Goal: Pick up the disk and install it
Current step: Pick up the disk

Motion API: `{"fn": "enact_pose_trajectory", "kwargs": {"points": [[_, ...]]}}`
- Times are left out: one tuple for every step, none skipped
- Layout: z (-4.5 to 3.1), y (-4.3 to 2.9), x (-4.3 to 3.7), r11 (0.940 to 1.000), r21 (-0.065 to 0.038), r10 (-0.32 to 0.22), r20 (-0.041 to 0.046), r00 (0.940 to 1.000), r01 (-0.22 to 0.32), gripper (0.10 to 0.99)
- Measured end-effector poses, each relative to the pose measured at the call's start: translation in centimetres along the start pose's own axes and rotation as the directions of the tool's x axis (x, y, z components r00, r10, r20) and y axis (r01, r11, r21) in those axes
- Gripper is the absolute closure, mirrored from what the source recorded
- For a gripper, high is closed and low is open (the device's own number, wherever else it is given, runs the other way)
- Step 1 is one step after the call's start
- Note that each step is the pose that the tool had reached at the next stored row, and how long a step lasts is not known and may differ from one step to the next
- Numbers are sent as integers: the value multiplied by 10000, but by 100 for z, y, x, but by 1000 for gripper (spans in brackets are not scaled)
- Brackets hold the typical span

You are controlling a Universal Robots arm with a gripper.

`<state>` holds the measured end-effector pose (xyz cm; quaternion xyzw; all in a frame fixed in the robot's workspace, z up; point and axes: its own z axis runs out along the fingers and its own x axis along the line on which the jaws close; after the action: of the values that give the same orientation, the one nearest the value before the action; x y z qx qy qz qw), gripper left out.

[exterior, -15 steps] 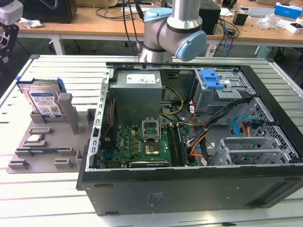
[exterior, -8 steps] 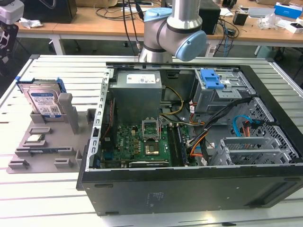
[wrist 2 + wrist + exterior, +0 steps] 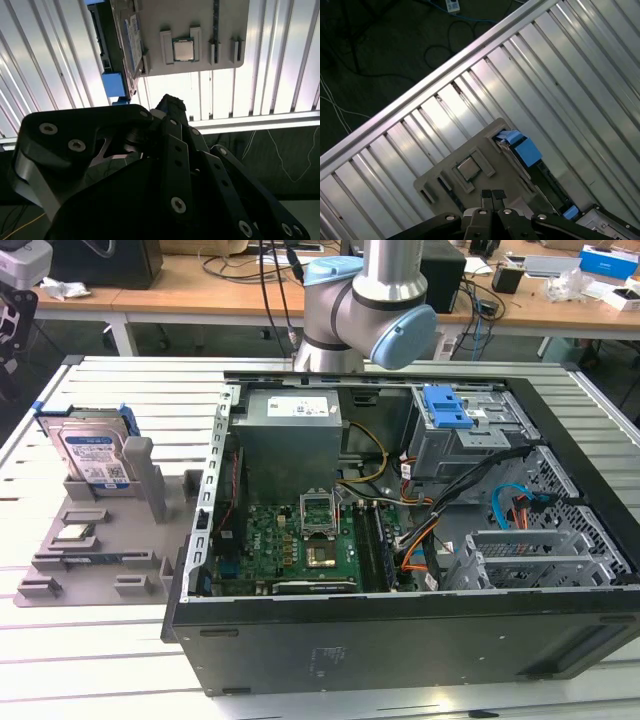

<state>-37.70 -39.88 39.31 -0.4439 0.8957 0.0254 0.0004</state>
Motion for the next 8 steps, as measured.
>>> {"fn": "enact_pose_trajectory", "kwargs": {"points": [[0,0,0,10000,-1,-41,-2,10000,41,980],[0,0,0,9999,-3,-100,-5,9999,100,980],[0,0,0,9998,-4,-184,-9,9998,184,980],[0,0,0,9997,-5,-228,-11,9997,228,980],[0,0,0,9996,-7,-275,-13,9996,275,980],[0,0,0,9994,-8,-357,-16,9994,357,980],[0,0,0,9991,-10,-413,-19,9991,413,980],[0,0,0,9990,-11,-454,-20,9990,454,980]]}}
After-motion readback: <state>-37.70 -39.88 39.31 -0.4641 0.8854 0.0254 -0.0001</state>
